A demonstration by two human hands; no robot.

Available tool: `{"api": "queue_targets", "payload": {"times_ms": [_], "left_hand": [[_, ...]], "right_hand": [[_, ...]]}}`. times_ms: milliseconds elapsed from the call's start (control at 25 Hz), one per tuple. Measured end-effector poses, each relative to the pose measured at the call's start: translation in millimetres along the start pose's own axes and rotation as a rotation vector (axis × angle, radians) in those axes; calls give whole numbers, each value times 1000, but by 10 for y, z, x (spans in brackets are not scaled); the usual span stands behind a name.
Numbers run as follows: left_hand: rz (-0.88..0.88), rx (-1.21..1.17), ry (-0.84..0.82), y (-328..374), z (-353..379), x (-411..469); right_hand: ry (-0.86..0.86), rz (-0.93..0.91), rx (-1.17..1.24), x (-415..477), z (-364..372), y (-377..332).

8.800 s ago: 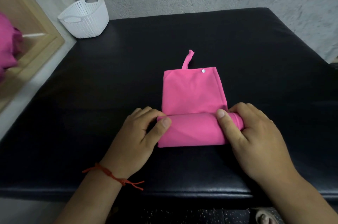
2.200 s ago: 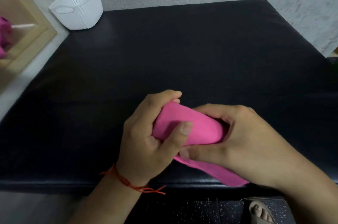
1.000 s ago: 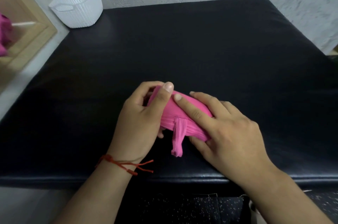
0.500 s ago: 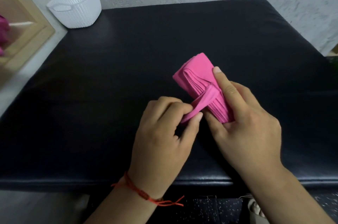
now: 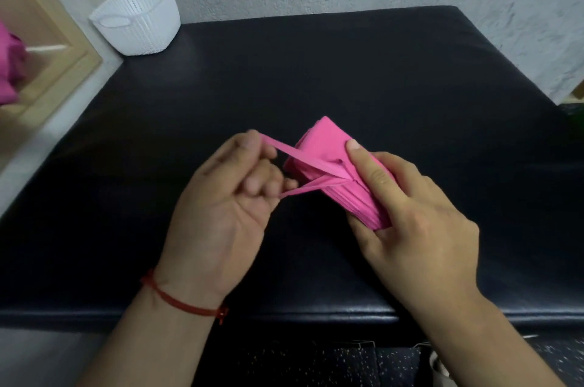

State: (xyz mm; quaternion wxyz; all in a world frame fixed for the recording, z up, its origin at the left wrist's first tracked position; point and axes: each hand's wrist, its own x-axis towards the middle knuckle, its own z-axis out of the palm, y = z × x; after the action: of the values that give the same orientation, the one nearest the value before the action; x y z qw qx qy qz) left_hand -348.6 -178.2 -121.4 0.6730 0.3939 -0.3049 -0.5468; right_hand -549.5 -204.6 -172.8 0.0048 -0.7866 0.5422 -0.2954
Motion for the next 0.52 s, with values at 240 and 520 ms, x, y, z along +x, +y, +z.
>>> {"api": "queue_targets", "payload": {"times_ms": [240,520], "left_hand": [[-123,163,160,155,-339,152],[-376,20,28,-171,-339,27]], "right_hand": [[75,-350,110,-102,19,-44],[5,-199,805,-124,-41,-355]]}}
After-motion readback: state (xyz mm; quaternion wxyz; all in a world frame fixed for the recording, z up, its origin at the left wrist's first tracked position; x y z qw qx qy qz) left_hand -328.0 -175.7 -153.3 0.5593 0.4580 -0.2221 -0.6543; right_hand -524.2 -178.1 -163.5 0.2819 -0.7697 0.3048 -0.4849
